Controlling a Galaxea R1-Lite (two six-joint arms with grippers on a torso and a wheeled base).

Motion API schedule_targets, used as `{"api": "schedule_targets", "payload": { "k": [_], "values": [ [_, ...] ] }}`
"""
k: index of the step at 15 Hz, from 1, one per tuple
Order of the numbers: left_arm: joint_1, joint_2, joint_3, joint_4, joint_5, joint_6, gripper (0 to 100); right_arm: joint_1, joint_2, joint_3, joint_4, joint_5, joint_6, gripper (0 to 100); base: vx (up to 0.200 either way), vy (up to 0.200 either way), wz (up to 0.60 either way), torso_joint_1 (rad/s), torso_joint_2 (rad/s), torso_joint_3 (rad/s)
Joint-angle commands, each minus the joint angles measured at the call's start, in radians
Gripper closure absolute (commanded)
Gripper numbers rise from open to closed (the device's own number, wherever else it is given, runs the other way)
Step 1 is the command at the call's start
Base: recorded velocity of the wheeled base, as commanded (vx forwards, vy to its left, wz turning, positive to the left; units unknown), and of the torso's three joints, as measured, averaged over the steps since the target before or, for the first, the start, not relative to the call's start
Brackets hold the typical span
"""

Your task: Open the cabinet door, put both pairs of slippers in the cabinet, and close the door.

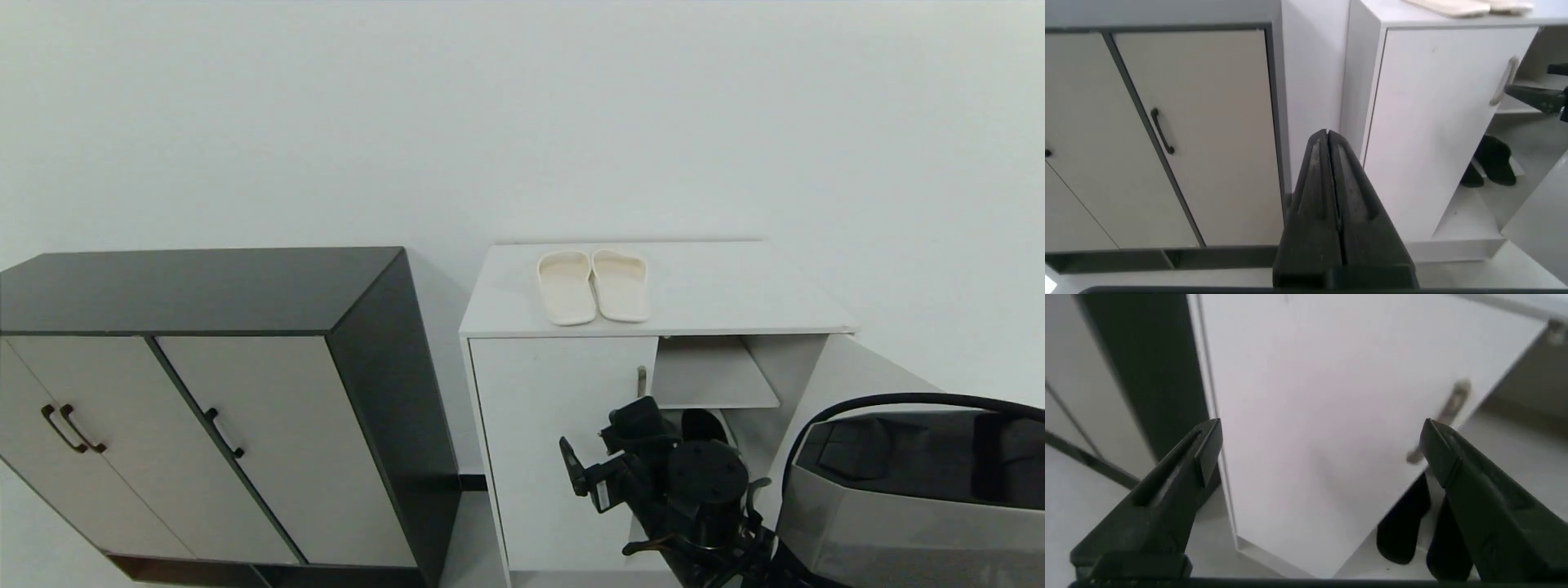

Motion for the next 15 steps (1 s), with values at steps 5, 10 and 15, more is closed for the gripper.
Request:
{"api": "schedule_targets", "payload": {
  "k": [5, 10, 15],
  "values": [
    [0.000, 0.000, 0.000, 0.000, 0.000, 0.000, 100, -0.006, -0.019, 0.019, -0.001, 0.044, -0.032, 0, 0.000, 0.000, 0.00, 0.141, -0.32, -0.175],
    [0.000, 0.000, 0.000, 0.000, 0.000, 0.002, 100, 0.030, -0.350, -0.135, 0.672, -0.080, 0.127, 0, 0.000, 0.000, 0.00, 0.000, 0.00, 0.000],
    [0.000, 0.000, 0.000, 0.000, 0.000, 0.002, 100, 0.060, -0.358, -0.466, 1.068, -0.323, 0.299, 0, 0.000, 0.000, 0.00, 0.000, 0.00, 0.000]
  ]
}}
